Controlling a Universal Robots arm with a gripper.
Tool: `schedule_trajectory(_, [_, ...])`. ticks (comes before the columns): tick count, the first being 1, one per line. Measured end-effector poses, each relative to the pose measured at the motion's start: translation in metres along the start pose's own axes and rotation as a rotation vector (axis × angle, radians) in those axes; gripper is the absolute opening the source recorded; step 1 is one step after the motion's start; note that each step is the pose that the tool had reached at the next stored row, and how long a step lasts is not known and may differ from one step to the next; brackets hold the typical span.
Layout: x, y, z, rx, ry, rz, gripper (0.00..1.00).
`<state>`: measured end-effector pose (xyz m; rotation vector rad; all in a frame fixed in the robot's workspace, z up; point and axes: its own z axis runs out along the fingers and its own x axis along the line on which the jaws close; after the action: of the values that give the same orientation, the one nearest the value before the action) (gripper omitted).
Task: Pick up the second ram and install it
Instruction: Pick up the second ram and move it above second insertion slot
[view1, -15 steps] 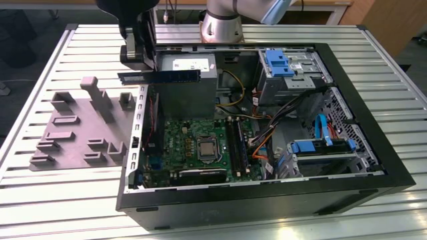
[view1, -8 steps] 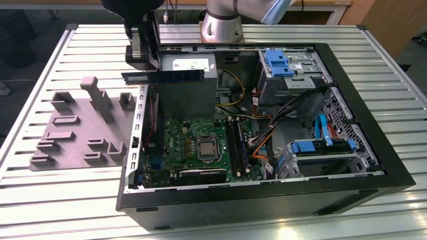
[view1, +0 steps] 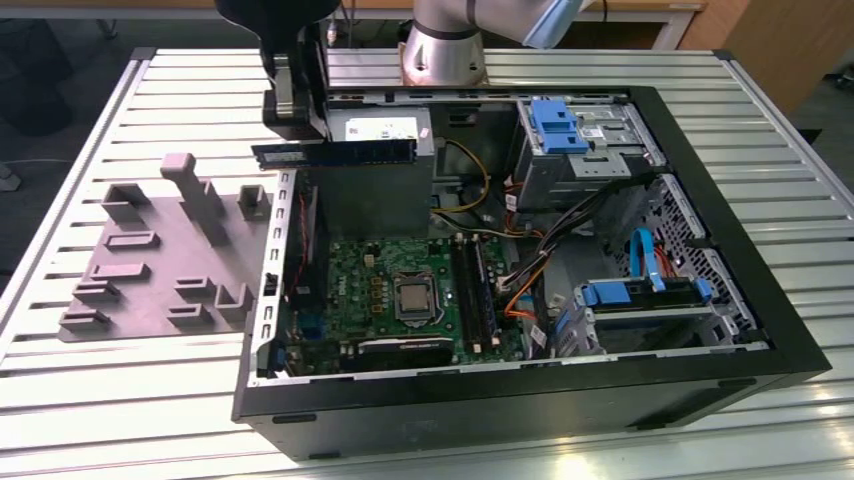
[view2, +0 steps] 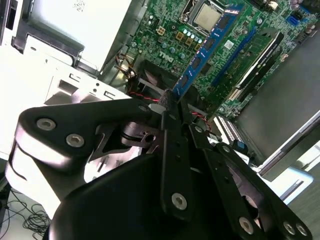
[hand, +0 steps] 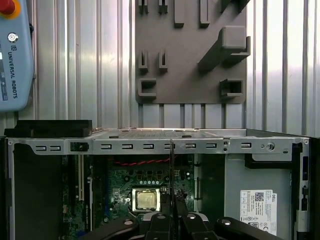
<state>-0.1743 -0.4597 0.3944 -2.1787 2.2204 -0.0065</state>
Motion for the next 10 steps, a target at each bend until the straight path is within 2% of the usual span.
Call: schedule_trajectory(10, [-0.0001, -0.0046, 0.0002, 0.0, -0.0001, 0.0, 0.14])
